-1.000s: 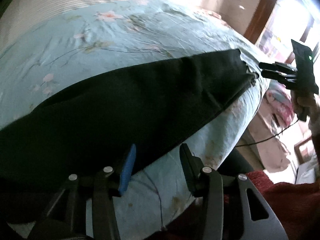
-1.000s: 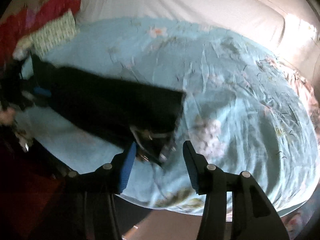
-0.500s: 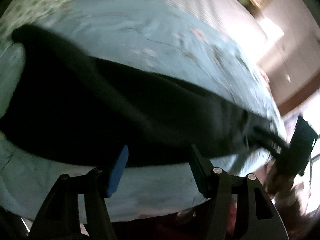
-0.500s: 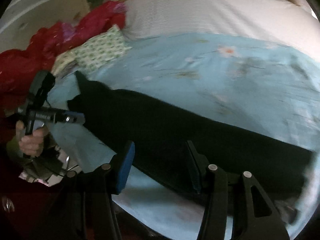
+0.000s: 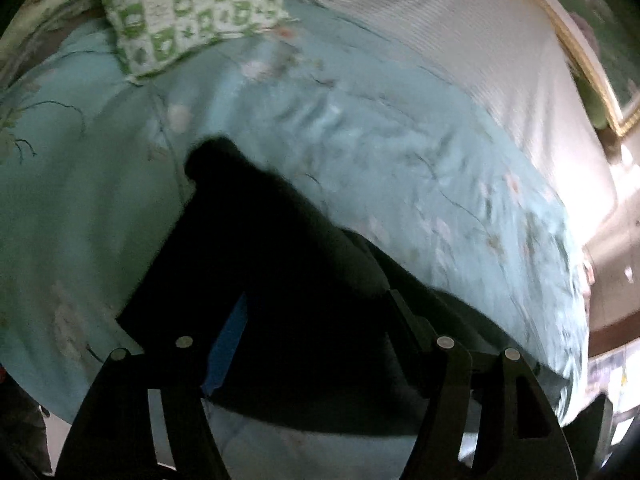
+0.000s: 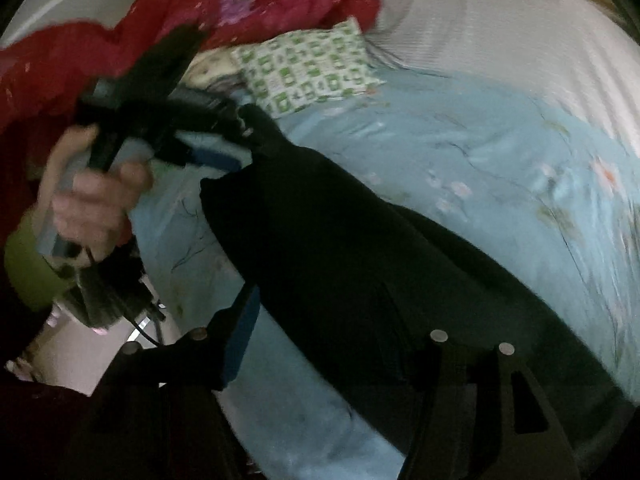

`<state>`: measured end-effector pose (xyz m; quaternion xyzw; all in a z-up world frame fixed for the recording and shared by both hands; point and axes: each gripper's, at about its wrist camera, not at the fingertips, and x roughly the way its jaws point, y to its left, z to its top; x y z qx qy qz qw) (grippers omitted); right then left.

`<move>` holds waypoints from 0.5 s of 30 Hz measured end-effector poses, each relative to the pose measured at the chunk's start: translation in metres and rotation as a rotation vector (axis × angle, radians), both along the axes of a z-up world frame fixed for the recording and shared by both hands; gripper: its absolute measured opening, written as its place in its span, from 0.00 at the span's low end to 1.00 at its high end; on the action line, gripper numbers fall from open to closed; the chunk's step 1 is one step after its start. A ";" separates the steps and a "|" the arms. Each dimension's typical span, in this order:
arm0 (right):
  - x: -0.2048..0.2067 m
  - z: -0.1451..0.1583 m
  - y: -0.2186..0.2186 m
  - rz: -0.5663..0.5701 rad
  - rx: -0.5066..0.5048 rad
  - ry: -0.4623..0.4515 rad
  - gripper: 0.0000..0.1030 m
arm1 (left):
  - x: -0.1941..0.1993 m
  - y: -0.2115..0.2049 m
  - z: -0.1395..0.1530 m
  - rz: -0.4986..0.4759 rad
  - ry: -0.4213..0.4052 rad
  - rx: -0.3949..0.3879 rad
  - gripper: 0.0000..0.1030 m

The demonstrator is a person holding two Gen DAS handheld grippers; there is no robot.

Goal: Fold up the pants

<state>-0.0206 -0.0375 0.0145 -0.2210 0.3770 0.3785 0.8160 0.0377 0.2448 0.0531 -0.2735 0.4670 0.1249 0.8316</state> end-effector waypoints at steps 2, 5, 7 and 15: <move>0.002 -0.009 0.016 0.029 -0.041 -0.018 0.61 | 0.005 0.011 -0.003 0.030 0.005 0.000 0.64; 0.006 -0.023 0.033 0.036 -0.116 -0.073 0.60 | 0.004 0.018 -0.011 0.055 0.021 0.008 0.23; 0.012 -0.028 0.036 0.026 -0.136 -0.065 0.31 | 0.003 0.019 -0.016 0.060 0.034 0.004 0.10; 0.005 0.011 0.021 0.031 0.004 0.000 0.06 | -0.049 0.005 0.003 0.015 -0.075 0.037 0.06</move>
